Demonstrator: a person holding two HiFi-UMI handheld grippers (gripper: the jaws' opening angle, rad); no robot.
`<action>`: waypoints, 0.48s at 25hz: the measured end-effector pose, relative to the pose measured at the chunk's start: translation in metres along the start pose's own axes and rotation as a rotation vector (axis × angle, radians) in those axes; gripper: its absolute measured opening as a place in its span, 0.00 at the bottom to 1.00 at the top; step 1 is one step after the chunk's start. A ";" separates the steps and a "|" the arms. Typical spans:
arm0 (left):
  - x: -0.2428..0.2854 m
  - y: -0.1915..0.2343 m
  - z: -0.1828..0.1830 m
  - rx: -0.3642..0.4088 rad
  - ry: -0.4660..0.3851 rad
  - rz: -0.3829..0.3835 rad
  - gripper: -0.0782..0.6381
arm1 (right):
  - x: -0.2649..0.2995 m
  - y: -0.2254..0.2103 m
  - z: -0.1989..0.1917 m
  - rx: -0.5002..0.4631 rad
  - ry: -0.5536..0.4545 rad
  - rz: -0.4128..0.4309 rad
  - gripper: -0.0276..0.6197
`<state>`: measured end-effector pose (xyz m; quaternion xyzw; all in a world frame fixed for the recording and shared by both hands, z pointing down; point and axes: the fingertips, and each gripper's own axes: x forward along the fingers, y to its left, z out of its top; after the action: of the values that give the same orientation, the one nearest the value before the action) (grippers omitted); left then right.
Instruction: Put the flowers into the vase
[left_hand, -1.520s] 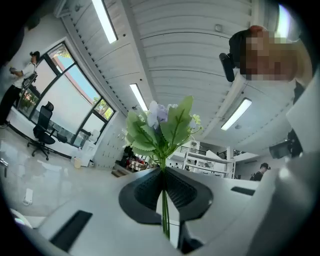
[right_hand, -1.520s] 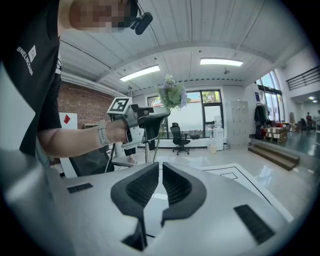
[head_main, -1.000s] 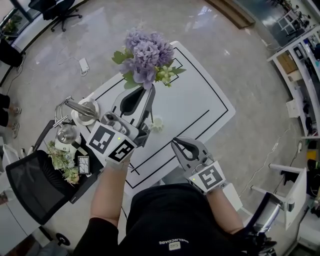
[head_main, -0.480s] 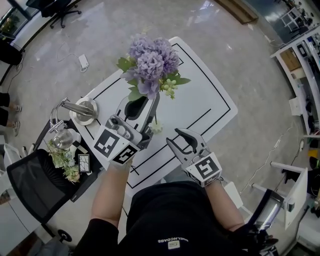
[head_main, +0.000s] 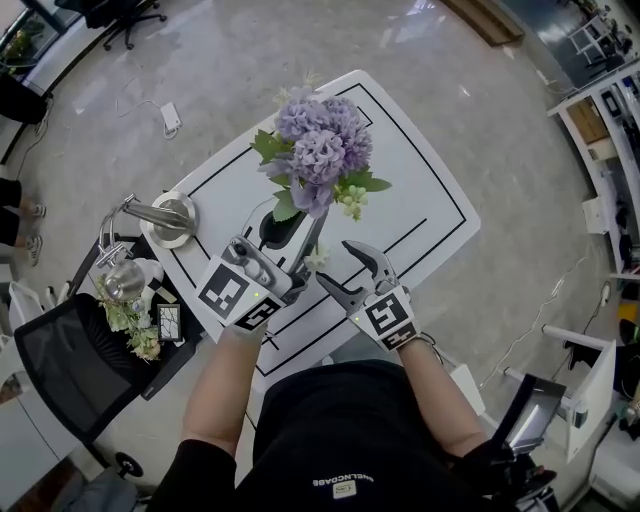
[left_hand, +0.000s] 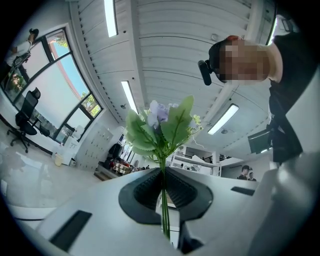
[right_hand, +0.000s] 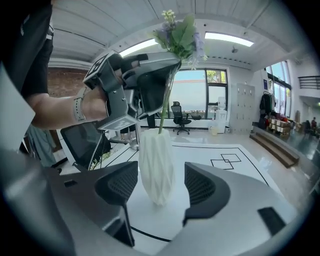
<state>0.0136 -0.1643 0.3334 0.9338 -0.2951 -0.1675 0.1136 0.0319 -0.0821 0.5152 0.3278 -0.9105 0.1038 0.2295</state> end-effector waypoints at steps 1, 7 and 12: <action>-0.001 0.000 -0.002 0.004 0.003 -0.004 0.13 | 0.004 0.001 -0.001 -0.002 0.006 0.007 0.47; -0.008 0.002 -0.011 0.023 0.014 -0.018 0.13 | 0.025 0.006 -0.007 -0.025 0.037 0.040 0.47; -0.013 0.003 -0.022 0.015 0.023 -0.032 0.13 | 0.032 0.007 -0.007 -0.034 0.046 0.044 0.47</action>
<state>0.0101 -0.1564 0.3582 0.9411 -0.2802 -0.1563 0.1072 0.0079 -0.0923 0.5363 0.3013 -0.9136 0.1010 0.2536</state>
